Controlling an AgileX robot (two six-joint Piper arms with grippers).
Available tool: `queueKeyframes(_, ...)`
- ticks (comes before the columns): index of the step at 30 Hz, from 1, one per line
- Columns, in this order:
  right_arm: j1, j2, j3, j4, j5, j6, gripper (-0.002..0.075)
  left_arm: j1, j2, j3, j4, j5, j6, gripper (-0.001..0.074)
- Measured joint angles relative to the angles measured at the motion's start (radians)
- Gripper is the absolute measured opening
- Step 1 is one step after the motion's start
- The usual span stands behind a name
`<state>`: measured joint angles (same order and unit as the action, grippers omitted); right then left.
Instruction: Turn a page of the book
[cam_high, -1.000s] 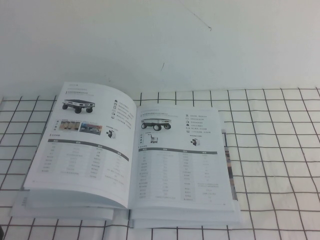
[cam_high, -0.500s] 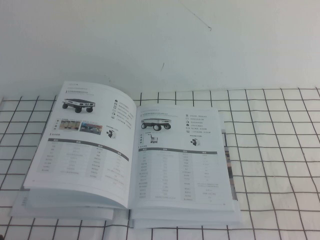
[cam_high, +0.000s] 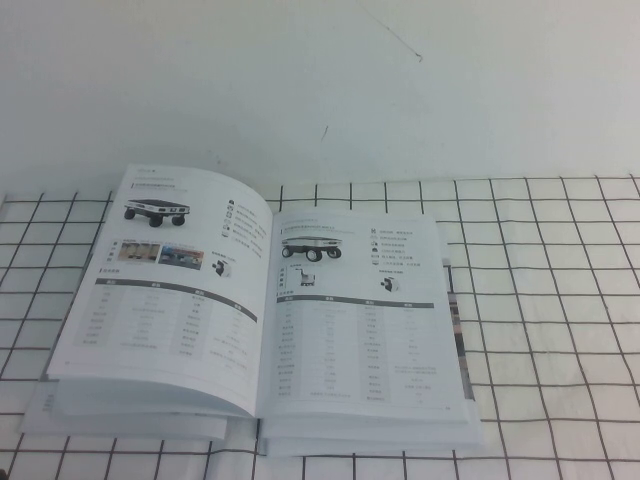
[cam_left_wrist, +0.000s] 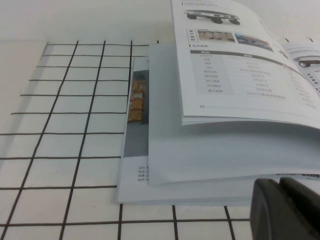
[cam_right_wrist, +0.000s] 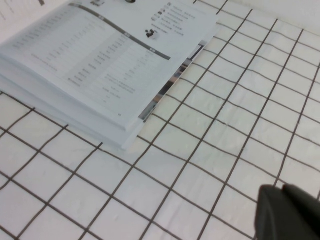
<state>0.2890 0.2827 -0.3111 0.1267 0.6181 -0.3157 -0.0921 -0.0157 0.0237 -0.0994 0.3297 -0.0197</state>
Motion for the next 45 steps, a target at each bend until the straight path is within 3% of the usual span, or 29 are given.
queueKeyframes(4, -0.046, -0.045, 0.000, 0.000, 0.000, 0.000, -0.0002, 0.000, 0.000, 0.000, 0.000, 0.000, 0.000, -0.0003)
queueKeyframes(10, -0.188, -0.186, 0.002, -0.005, -0.005, 0.000, -0.0002, 0.000, 0.000, 0.000, 0.000, 0.000, 0.000, -0.0003)
queueKeyframes(17, -0.309, -0.294, 0.160, 0.029, -0.164, -0.004, -0.0002, 0.000, 0.000, 0.000, 0.000, 0.000, 0.000, -0.0003)
queueKeyframes(23, -0.320, -0.295, 0.331, 0.060, -0.202, -0.004, -0.0002, 0.000, 0.000, 0.000, 0.000, 0.002, 0.000, -0.0003)
queueKeyframes(45, -0.320, -0.295, 0.336, 0.055, -0.225, -0.101, -0.0002, 0.000, 0.000, 0.000, 0.000, 0.002, 0.000, -0.0003)
